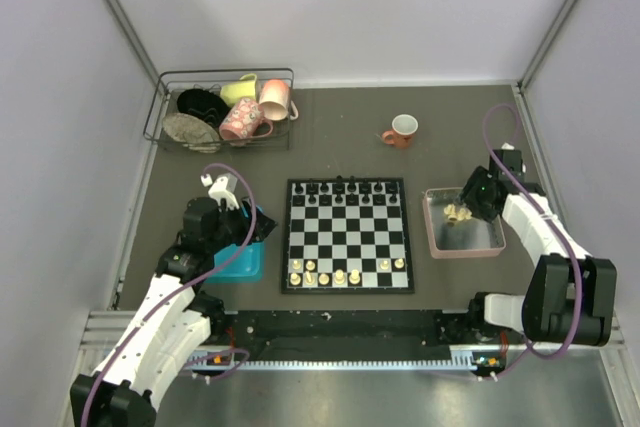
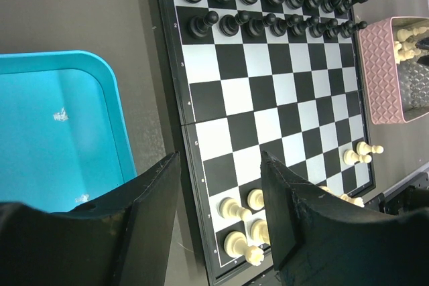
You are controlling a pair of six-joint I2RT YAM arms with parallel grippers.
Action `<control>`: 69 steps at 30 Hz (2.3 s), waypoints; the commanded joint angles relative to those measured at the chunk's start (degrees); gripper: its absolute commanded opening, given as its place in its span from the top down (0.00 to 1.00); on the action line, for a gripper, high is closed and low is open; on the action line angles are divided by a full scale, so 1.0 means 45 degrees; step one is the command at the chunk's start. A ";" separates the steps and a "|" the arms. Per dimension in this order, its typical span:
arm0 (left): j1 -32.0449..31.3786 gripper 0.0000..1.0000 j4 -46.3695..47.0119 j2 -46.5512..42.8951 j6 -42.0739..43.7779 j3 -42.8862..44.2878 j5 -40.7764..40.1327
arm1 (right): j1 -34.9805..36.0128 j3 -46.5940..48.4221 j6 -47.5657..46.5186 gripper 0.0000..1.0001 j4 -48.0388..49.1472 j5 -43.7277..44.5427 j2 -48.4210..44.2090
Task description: Set up the chess pieces on the board
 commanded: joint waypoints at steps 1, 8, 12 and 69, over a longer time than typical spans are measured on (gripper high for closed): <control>0.0064 0.44 0.0675 -0.0091 0.0138 -0.0018 0.0170 | -0.0096 -0.0108 0.0024 0.47 0.0578 -0.0149 0.0286; 0.0064 0.44 0.0715 -0.0071 0.0138 -0.0018 0.0151 | -0.0096 -0.0205 0.0004 0.53 0.0910 -0.0071 0.0775; 0.0045 0.44 0.0714 -0.0071 0.0138 -0.0038 0.0151 | -0.0096 -0.0284 -0.0035 0.58 0.0989 -0.0013 0.0814; 0.0064 0.44 0.0656 -0.0189 0.0118 -0.0057 0.0249 | 1.4864 0.0010 0.4710 1.00 -0.4988 0.3541 -0.4753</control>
